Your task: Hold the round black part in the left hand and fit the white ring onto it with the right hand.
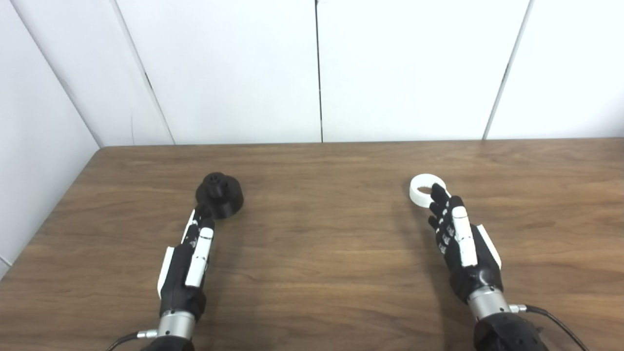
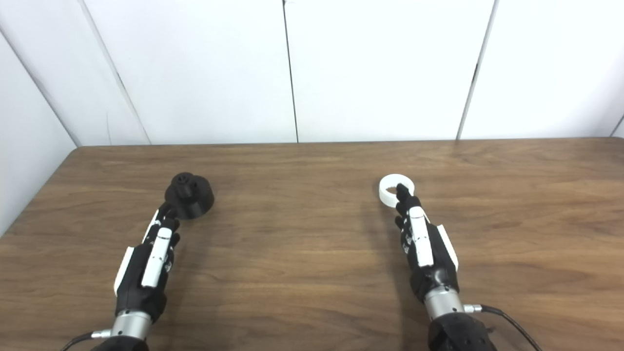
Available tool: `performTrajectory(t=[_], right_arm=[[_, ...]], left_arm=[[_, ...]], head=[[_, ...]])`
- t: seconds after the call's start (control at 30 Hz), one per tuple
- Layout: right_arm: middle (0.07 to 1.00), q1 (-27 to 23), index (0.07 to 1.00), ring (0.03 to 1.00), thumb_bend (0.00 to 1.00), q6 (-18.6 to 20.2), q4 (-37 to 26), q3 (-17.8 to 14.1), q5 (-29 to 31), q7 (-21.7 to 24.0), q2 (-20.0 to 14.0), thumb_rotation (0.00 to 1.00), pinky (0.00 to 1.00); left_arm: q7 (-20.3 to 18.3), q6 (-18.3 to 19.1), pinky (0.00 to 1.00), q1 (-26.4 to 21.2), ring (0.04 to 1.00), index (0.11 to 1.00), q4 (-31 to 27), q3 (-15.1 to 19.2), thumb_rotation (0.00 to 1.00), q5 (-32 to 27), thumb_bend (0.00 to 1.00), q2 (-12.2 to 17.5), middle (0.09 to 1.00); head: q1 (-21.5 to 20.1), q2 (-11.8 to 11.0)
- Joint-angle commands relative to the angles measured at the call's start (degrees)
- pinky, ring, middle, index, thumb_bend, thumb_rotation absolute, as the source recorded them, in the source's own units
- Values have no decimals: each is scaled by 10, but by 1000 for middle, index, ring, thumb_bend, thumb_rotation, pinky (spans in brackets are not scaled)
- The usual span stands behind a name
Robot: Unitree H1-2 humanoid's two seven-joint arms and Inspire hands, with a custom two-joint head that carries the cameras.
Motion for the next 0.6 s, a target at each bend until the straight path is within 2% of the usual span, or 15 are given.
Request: performTrajectory(t=[0.0,0.07,0.1,0.13,0.27,0.37,0.47,0.57], right_arm=[[981,-18,951,992,455,-9,-21,3,7,6,5,1000,1000],[980,-17,952,996,458,-7,-22,3,5,4,4,1000,1000],[979,-17,951,995,458,-7,-22,2,4,4,4,1000,1000],[978,-17,950,993,459,-9,-21,2,5,4,4,1000,1000],[978,-18,949,995,468,-9,-21,2,5,6,1,1000,1000],[975,-17,947,989,466,-15,-15,2,5,7,1,1000,1000],[974,-16,946,985,467,-16,-13,0,9,6,5,1000,1000],[970,-15,943,978,460,-16,-12,1,9,4,8,1000,1000]], left_arm=[[-5,-11,1000,-9,1000,1000,-18,-1,767,-1,513,8,1000],[-1,-6,1000,-11,1000,1000,-17,-5,717,17,518,13,1000],[1,-8,1000,-12,1000,1000,-15,-9,635,32,521,18,1000],[5,-6,1000,-13,1000,1000,-14,-13,606,55,538,25,1000],[24,14,961,-22,1000,1000,-17,-17,455,117,642,41,1000],[30,25,970,-35,1000,988,-16,-23,330,174,703,65,999],[25,34,984,-48,998,979,-12,-20,274,198,777,86,990],[20,47,971,-62,992,979,-11,-19,264,217,848,108,994]], head=[[1,0],[2,0],[3,-1],[4,-1],[4,-1],[8,-3],[10,-4],[12,-6]])
